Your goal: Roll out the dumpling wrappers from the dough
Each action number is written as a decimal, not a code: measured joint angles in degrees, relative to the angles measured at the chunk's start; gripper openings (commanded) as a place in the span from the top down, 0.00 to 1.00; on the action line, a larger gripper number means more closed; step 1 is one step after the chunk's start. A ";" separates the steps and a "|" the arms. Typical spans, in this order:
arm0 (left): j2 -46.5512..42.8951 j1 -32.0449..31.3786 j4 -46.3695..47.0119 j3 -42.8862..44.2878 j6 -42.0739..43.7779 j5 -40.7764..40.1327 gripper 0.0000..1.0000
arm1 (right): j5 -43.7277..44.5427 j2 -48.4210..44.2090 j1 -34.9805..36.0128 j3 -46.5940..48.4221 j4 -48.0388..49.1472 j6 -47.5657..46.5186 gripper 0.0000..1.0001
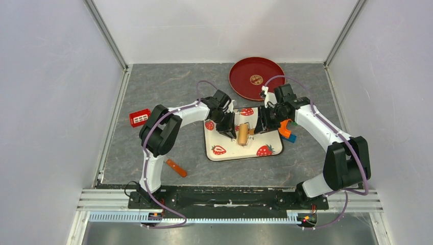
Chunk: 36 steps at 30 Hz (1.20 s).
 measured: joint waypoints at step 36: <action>-19.98 16.52 6.03 -20.57 -4.09 -2.71 0.52 | -4.83 5.81 -5.55 15.02 -5.40 -0.37 1.00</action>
